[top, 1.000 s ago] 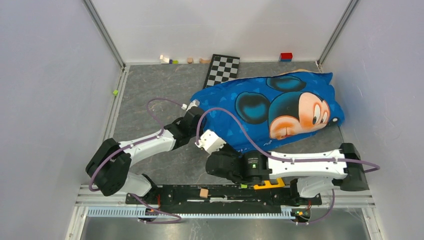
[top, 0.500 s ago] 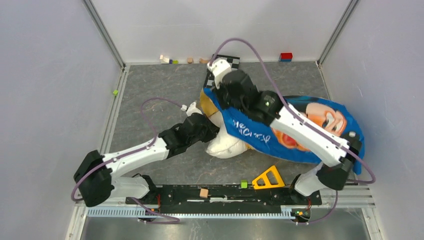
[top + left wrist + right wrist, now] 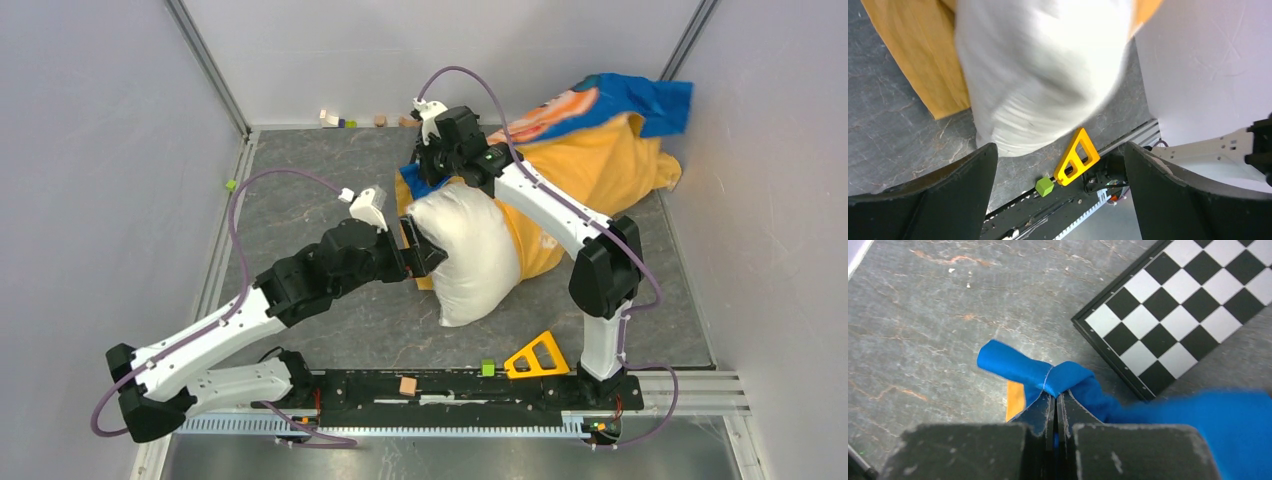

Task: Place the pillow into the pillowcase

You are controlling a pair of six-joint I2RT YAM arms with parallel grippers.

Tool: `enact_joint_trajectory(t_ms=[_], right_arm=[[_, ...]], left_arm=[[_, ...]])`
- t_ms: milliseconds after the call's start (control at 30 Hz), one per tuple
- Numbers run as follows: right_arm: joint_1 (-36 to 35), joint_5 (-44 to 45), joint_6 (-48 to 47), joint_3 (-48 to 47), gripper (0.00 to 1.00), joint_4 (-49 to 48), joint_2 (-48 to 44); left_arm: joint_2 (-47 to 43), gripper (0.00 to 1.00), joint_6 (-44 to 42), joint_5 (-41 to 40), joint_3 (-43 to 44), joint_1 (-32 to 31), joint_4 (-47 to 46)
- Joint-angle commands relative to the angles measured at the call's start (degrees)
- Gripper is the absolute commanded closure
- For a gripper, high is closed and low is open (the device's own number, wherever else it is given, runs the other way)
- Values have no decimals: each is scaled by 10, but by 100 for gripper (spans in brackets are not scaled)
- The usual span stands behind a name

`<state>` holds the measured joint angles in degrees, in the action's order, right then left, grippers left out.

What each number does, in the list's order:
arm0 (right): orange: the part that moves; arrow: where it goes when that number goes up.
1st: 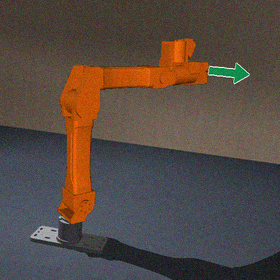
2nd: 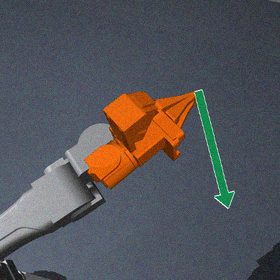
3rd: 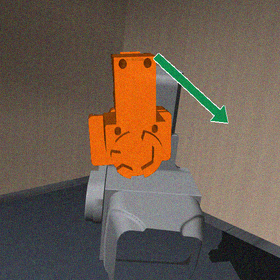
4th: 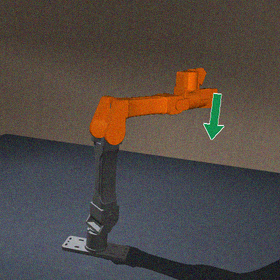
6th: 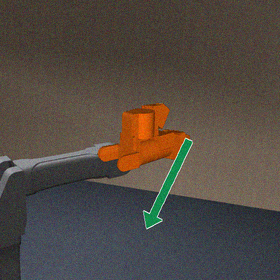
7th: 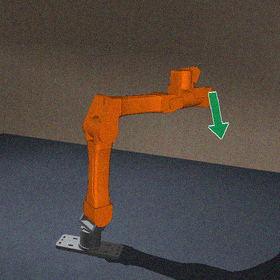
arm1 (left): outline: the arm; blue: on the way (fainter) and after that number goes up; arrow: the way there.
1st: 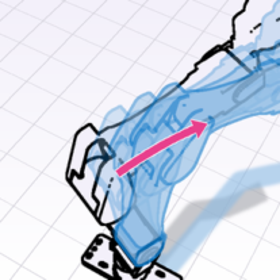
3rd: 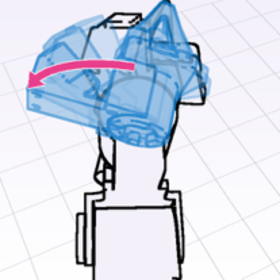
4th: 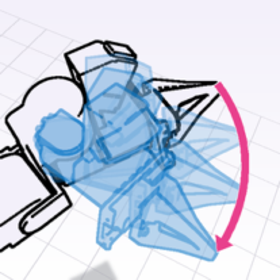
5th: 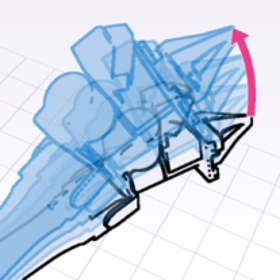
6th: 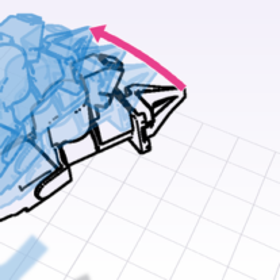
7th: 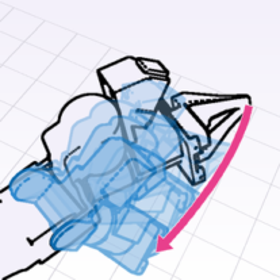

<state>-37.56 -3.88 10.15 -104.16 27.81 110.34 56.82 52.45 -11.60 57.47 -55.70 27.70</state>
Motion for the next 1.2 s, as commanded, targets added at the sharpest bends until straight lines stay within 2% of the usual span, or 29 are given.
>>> enact_joint_trajectory(t_ms=[0,200,300,333,400,467,567,633,733,967,1167], right_arm=[[-7,-39,27,-1,100,-68,-18],[-24,-20,30,-29,100,-42,-20],[-35,4,19,-29,99,-29,-32],[-38,11,14,-30,93,-21,-35],[-42,34,0,-27,64,-3,-47],[-46,71,-15,-6,42,2,-74],[-47,132,-33,37,18,-1,-131],[-47,177,-51,72,15,0,-167],[-48,220,-81,125,20,3,-194],[-81,284,-125,233,24,-19,-230],[-98,394,-133,243,28,-16,-198]], left_arm=[[-2,0,-69,-15,27,-5,23],[86,0,-84,-78,-2,3,-37],[121,0,-51,-83,-37,40,-87],[130,2,-42,-76,-48,54,-104],[151,10,-28,-54,-66,86,-142],[169,25,-18,-32,-80,111,-167],[185,46,-7,0,-97,140,-193],[191,57,-3,9,-104,150,-206],[194,68,-1,17,-109,158,-211],[194,75,6,26,-116,164,-222],[203,83,9,31,-116,165,-227]])
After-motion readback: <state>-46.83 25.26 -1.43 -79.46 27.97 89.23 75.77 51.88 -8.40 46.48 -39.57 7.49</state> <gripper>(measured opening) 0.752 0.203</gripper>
